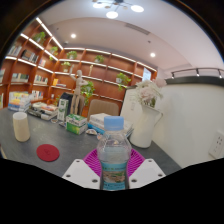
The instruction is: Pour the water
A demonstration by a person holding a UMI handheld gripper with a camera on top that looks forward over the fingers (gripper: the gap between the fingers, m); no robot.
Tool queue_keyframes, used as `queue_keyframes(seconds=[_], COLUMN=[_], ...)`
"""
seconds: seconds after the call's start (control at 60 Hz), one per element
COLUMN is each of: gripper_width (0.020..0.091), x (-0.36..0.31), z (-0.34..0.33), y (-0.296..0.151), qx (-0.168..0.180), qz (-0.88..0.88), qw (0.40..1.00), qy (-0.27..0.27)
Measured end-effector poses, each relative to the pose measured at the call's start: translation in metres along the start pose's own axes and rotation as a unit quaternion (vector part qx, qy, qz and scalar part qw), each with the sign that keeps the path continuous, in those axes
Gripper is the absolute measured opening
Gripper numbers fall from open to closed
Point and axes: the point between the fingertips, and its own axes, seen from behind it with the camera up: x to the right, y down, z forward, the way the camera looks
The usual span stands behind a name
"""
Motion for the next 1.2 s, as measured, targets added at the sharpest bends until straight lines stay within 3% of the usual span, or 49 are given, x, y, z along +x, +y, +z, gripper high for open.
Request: queue_keyframes(seconds=[0.267,0.667,1.0,1.2], gripper_width=[0.0278,0.0281,0.0280,0.0282], x=[-0.094,-0.222,-0.276,-0.278], z=[0.014,0.029,0.036,0.037], y=[-0.047,-0.126,-0.143,-0.136], qx=[0.012,0.115,0.174,0.173], qz=[-0.280,-0.635,-0.820,-0.836], qw=[0.959,0.763,0.543,0.520], qy=[-0.032,-0.012,0.046,0.041])
